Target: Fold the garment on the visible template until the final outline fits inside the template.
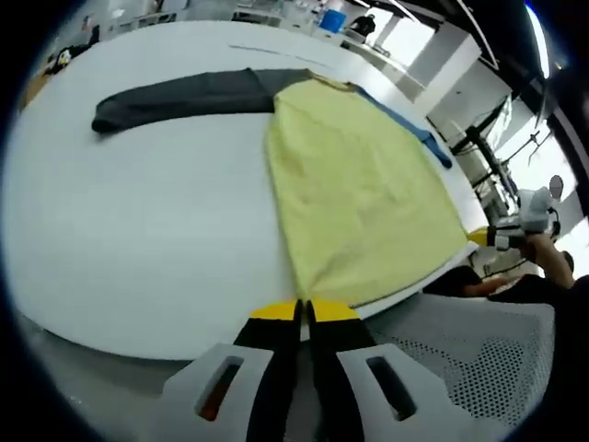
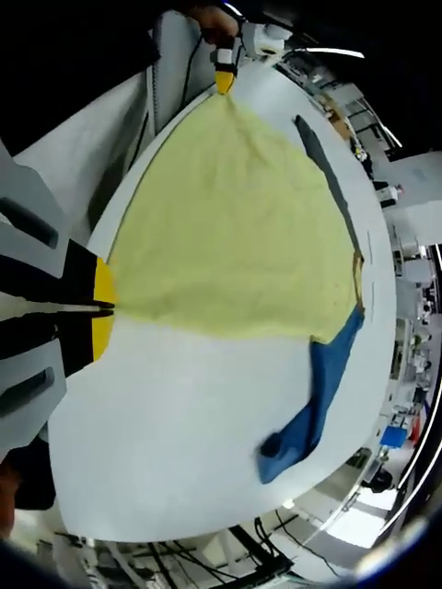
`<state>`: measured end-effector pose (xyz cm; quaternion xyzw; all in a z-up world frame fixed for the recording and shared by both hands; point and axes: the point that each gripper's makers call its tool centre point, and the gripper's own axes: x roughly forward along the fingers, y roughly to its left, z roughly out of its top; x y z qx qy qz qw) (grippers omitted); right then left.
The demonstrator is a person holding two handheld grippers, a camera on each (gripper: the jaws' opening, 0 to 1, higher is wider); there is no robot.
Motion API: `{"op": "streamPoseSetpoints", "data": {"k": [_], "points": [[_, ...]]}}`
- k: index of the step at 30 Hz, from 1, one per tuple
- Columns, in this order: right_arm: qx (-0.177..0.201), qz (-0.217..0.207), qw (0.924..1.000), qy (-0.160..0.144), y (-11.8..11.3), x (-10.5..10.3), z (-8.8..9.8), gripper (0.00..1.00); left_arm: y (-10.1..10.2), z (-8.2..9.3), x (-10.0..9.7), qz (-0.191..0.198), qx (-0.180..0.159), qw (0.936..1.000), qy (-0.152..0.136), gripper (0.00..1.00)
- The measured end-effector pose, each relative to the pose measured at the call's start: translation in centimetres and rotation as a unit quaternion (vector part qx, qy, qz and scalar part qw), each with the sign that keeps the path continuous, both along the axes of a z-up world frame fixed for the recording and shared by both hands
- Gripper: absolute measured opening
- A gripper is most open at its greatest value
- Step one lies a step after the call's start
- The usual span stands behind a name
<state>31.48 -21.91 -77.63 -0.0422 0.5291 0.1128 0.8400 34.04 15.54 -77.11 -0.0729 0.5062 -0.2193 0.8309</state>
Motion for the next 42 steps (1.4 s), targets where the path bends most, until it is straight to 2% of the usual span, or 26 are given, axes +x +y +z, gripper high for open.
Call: {"op": "streamPoseSetpoints", "data": {"k": [14,18,20,22,24,28,33,36,39,42], "points": [[0.018,-0.001,0.9998,0.01,0.2,-0.3,0.0,0.0,0.2,-0.3,0.0,-0.016,0.017,0.9997,-0.006,0.0],[0.03,-0.018,0.9993,0.014,0.0,-0.2,0.1,0.02,0.3,0.1,0.3,-0.018,0.013,0.9997,-0.014,0.02],[0.03,-0.016,0.9994,0.006,-0.1,0.0,0.4,0.1,0.5,0.4,0.7,-0.022,0.02,0.9992,-0.027,0.08],[0.037,-0.014,0.9991,-0.013,0.1,0.5,1.0,0.15,0.3,0.8,1.2,-0.036,0.019,0.9982,-0.045,0.16],[0.047,-0.018,0.9986,-0.016,0.1,0.8,1.3,0.19,0.1,1.1,1.5,-0.041,0.019,0.9974,-0.057,0.24],[0.06,-0.018,0.9968,-0.05,0.3,2.0,2.6,0.37,-0.6,2.1,2.5,-0.062,0.013,0.9932,-0.097,0.41],[0.061,-0.021,0.993,-0.099,0.0,4.0,4.1,0.52,-0.7,3.1,3.4,-0.058,0.008,0.9899,-0.129,0.62],[0.048,-0.023,0.9912,-0.121,-0.7,5.0,4.6,0.62,-0.8,3.5,3.7,-0.057,0.0,0.9883,-0.142,0.71],[0.042,-0.033,0.9888,-0.14,-1.6,5.9,5.2,0.66,-0.7,3.6,4.0,-0.062,0.008,0.9864,-0.152,0.79],[0.056,-0.06,0.984,-0.158,-2.3,7.2,6.0,0.65,-0.7,4.0,4.5,-0.061,0.008,0.9846,-0.164,0.83]]}}
